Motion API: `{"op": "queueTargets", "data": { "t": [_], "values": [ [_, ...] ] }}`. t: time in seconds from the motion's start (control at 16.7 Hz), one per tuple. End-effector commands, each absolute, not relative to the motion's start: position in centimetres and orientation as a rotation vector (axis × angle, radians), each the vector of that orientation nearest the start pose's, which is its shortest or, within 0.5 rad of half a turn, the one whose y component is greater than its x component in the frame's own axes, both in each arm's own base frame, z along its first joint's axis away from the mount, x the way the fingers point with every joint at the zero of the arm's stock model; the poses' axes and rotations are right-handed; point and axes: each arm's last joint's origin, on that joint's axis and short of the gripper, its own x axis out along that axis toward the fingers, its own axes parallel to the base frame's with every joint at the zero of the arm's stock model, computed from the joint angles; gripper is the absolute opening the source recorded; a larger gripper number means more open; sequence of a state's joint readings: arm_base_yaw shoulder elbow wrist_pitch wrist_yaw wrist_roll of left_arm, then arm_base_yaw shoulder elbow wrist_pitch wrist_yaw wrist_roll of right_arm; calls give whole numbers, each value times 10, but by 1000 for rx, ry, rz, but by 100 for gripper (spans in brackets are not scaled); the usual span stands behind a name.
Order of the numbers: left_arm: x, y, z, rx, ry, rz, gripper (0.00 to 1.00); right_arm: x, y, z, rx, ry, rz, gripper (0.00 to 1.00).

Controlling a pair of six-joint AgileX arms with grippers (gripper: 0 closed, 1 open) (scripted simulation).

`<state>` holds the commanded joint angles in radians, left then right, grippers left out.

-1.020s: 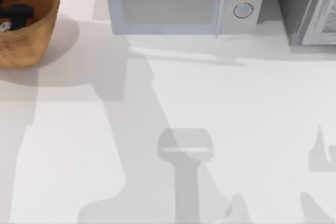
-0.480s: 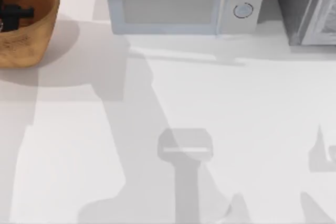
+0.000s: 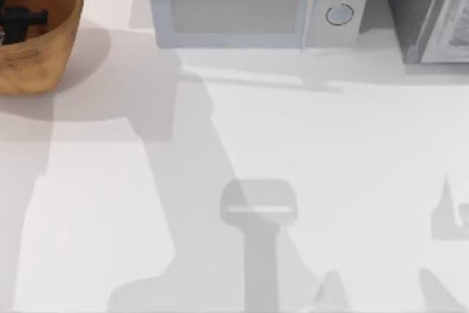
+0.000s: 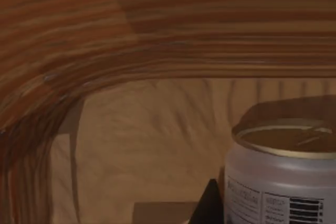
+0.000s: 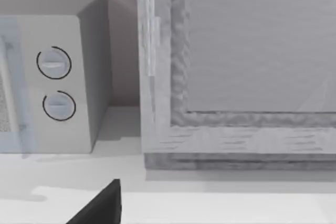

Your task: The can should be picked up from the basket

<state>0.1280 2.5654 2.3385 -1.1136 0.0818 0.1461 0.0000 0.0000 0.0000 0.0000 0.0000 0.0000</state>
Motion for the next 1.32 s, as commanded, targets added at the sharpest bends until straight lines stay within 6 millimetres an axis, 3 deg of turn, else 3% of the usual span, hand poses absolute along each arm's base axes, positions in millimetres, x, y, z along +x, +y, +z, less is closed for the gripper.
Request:
{"op": "queueTargets", "data": {
  "t": [0.12,0.3,0.54,0.72,0.9,1.08,1.32],
  "values": [
    [515,70,158,-12,1316,-30,0,106,-1,160,0,0,0,100],
    [502,62,184,23,1260,-2,0,106,-1,160,0,0,0,100],
    [456,44,239,81,1143,45,0,106,-1,160,0,0,0,100],
    [393,29,276,113,1029,77,0,106,-1,160,0,0,0,100],
    [312,17,293,124,894,98,0,106,-1,160,0,0,0,100],
    [230,9,281,113,738,105,0,106,-1,160,0,0,0,100],
    [150,3,232,74,502,88,0,106,-1,160,0,0,0,100]
  ]
}}
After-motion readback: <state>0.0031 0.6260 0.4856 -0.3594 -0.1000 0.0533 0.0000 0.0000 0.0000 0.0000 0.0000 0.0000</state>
